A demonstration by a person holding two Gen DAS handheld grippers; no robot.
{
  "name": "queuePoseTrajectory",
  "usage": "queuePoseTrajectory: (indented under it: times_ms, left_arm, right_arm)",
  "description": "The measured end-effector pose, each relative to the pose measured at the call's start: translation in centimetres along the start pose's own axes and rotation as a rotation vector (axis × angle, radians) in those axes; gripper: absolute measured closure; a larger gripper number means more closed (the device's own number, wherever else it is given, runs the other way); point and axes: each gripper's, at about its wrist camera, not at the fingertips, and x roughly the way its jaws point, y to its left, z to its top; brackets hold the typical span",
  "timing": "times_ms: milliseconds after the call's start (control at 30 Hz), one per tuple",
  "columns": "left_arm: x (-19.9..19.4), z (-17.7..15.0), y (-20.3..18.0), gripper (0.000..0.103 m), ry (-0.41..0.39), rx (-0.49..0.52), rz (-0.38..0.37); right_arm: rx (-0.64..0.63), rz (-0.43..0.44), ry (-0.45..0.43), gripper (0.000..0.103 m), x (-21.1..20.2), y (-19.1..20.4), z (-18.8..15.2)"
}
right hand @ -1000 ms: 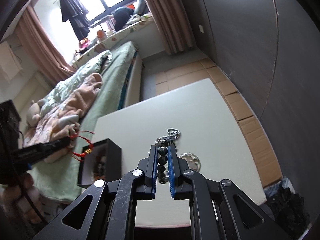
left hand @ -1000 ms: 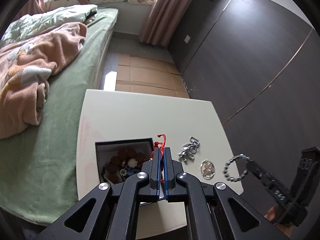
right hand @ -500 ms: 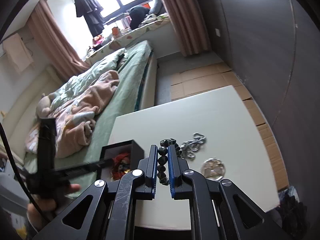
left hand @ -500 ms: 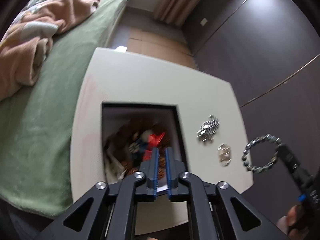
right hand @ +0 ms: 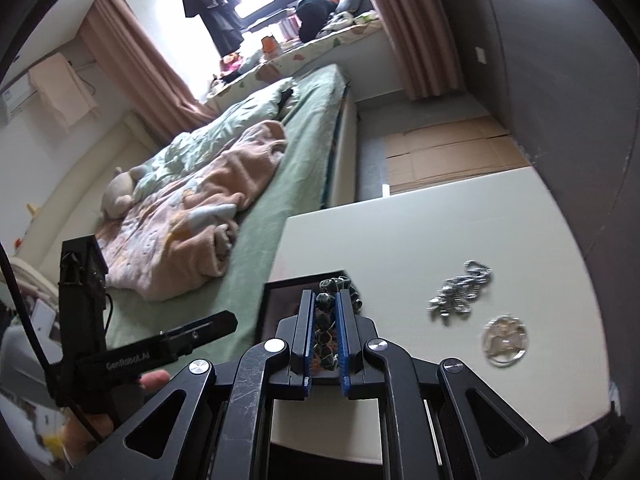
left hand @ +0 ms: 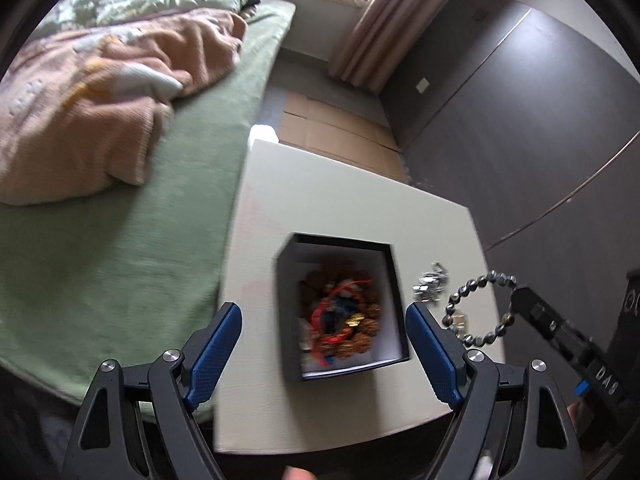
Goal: Organize jewelry
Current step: 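Lower the grey bead bracelet into the black box and open the right tool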
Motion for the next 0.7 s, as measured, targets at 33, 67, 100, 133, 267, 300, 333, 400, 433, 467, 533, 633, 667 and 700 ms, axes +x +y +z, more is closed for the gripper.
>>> queuePoseTrajectory:
  times_ms: [33, 67, 100, 133, 267, 300, 333, 400, 433, 467, 533, 633, 667, 700]
  left_arm:
    - [-0.4, -0.1, 0.3, 0.018, -0.007, 0.01, 0.007]
    - [-0.6, -0.2, 0.5, 0.018, -0.014, 0.016, 0.011]
    - [-0.9, -0.4, 0.8, 0.018, -0.021, 0.02, 0.015]
    - [-1.2, -0.5, 1.0, 0.018, -0.03, 0.024, 0.014]
    - [-2.9, -1.0, 1.8, 0.018, -0.103, 0.05, 0.034]
    - [-3.3, -1.2, 2.0, 0.018, -0.123, 0.056, 0.041]
    - [-3.4, -1.2, 2.1, 0.018, -0.13, 0.054, 0.041]
    - [-3.6, -1.2, 2.9, 0.018, -0.123, 0.033, 0.021]
    - [-3.7, -1.2, 3.3, 0.018, -0.123, 0.015, 0.011]
    - [-3.8, -1.2, 3.6, 0.018, -0.132, 0.007, 0.014]
    - [-4.1, -1.2, 3.9, 0.018, -0.153, 0.021, 0.063]
    - [-4.2, -1.2, 4.7, 0.018, -0.159, 0.017, 0.094]
    - [-4.2, -1.2, 5.1, 0.018, -0.156, -0.004, 0.085]
    - [-4.2, -1.1, 5.5, 0.018, -0.148, -0.022, 0.075]
  right_arm:
    - [-0.002, 0.007, 0.006, 0.092, 0.4, 0.4, 0.0]
    - [-0.001, 0.015, 0.013, 0.092, 0.7, 0.6, 0.0]
    - [0.001, 0.026, 0.021, 0.092, 1.2, 0.9, 0.0]
    - [0.003, 0.033, 0.028, 0.092, 1.6, 1.2, 0.0]
    - [0.006, 0.066, 0.053, 0.092, 3.3, 2.4, 0.0]
    - [0.009, 0.073, 0.056, 0.092, 3.5, 2.5, 0.0]
    - [0.011, 0.082, 0.062, 0.092, 3.9, 2.8, 0.1]
    - [0.009, 0.103, 0.071, 0.092, 4.7, 3.4, 0.3]
    - [0.01, 0.114, 0.077, 0.092, 5.0, 3.7, 0.4]
    - [0.01, 0.126, 0.085, 0.092, 5.5, 4.0, 0.5]
    - [0.007, 0.134, 0.096, 0.092, 6.3, 4.4, 0.7]
    - [0.017, 0.205, 0.123, 0.091, 7.7, 4.7, 0.8]
    - [0.029, 0.222, 0.154, 0.086, 8.6, 4.7, 0.7]
    - [0.04, 0.213, 0.184, 0.063, 9.4, 4.5, 0.6]
